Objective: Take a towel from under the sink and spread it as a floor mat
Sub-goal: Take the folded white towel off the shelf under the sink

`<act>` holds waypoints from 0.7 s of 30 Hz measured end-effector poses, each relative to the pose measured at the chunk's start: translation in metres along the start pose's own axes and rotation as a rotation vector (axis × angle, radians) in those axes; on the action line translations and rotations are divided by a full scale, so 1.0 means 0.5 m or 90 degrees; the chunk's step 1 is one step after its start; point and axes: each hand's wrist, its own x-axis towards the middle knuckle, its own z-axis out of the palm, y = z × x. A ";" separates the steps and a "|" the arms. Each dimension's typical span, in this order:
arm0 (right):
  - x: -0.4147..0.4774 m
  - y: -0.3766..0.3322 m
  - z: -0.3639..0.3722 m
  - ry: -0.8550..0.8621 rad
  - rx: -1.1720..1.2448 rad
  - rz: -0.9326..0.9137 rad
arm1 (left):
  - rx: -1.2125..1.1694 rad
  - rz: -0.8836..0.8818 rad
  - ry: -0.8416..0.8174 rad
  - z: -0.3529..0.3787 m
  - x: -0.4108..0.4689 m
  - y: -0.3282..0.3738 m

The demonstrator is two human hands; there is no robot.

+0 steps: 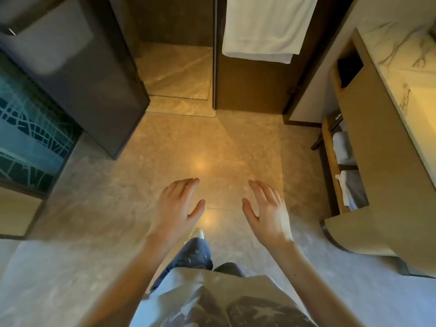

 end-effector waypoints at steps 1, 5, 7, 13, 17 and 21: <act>0.022 0.003 0.003 0.012 0.012 -0.003 | -0.011 -0.006 0.010 -0.005 0.019 -0.010; 0.113 0.008 0.025 0.006 -0.004 0.029 | -0.016 -0.033 0.006 -0.011 0.108 -0.051; 0.163 0.010 0.049 0.000 -0.011 0.038 | -0.008 -0.027 -0.012 -0.004 0.154 -0.081; 0.357 -0.007 0.120 -0.002 -0.021 0.074 | -0.021 -0.010 -0.029 -0.014 0.330 -0.195; 0.502 -0.029 0.130 0.024 -0.030 0.079 | -0.011 0.012 -0.022 -0.066 0.486 -0.263; 0.629 -0.043 0.123 0.041 -0.038 0.097 | 0.007 0.047 -0.017 -0.116 0.644 -0.307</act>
